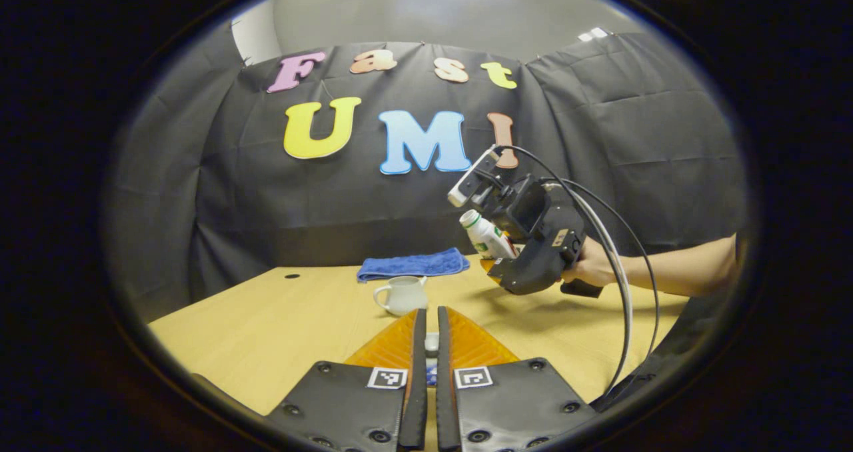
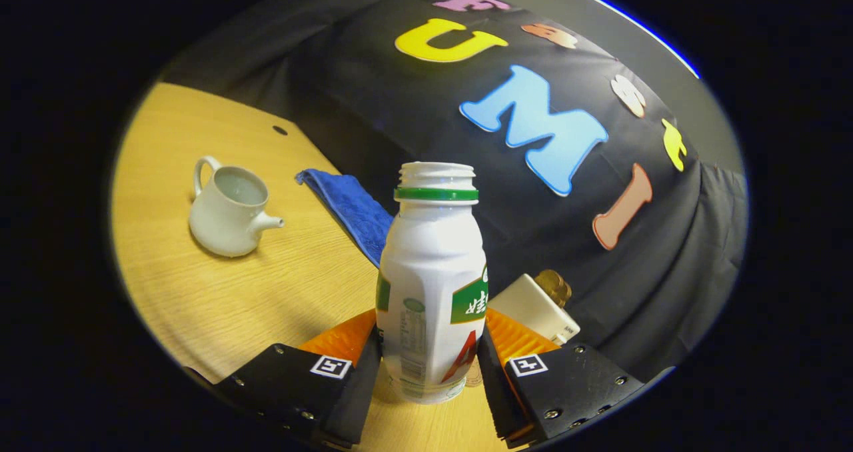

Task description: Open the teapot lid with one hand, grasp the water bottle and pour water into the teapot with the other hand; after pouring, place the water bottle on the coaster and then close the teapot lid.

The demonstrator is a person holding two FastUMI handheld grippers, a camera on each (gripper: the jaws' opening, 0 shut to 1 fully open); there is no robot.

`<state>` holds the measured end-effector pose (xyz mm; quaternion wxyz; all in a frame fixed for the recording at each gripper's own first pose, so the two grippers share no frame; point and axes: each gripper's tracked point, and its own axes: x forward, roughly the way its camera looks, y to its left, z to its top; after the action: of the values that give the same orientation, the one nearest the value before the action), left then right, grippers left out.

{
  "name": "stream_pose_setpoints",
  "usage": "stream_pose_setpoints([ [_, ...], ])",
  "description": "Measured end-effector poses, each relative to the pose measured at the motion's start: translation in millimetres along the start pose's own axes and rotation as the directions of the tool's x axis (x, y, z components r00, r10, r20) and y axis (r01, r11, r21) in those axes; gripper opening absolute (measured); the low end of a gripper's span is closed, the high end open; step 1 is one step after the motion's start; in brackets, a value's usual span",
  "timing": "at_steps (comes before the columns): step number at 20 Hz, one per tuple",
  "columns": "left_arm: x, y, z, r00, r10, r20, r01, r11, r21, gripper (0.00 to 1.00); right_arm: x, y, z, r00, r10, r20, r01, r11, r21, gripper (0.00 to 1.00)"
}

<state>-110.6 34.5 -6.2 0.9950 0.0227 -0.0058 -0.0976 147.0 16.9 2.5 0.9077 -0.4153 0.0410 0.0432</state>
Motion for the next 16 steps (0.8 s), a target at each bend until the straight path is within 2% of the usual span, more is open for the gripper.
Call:
stream_pose_setpoints([
  [1, -1.4, 1.2, -1.4, 1.0, 0.007, -0.001, -0.007, 1.0, 0.013, 0.12, 3.3, 3.4, 2.7, 1.0, 0.003, 0.003, -0.003, 0.999, -0.046, 0.71],
  [3, -2.5, -1.6, -1.3, 1.0, 0.002, 0.004, -0.002, 1.0, 0.019, 0.16, 7.4, 11.2, 8.9, 1.0, 0.012, 0.009, -0.011, 0.993, -0.115, 0.71],
  [8, -13.5, -3.6, 1.0, 1.0, 0.003, 0.015, -0.004, 0.999, 0.038, 0.16, 12.7, 17.8, 19.4, 1.0, 0.005, 0.01, -0.002, 0.973, -0.233, 0.71],
  [10, -19.3, 0.8, 4.4, 1.0, 0.017, 0.026, -0.018, 0.998, 0.056, 0.16, 18.3, 19.3, 24.9, 1.0, -0.011, 0.019, 0.016, 0.958, -0.286, 0.71],
  [11, -21.3, 2.9, 5.0, 0.999, 0.023, 0.031, -0.025, 0.998, 0.063, 0.12, 20.9, 22.5, 24.9, 1.0, -0.017, 0.021, 0.023, 0.949, -0.315, 0.71],
  [13, -24.1, 1.5, 5.1, 0.999, 0.024, 0.039, -0.027, 0.997, 0.068, 0.16, 22.4, 24.4, 30.1, 0.999, -0.031, 0.038, 0.043, 0.933, -0.357, 0.71],
  [16, -24.5, 4.8, 4.1, 0.999, 0.038, 0.035, -0.041, 0.995, 0.087, 0.16, 23.5, 31.2, 40.3, 0.998, -0.032, 0.059, 0.054, 0.909, -0.413, 0.71],
])
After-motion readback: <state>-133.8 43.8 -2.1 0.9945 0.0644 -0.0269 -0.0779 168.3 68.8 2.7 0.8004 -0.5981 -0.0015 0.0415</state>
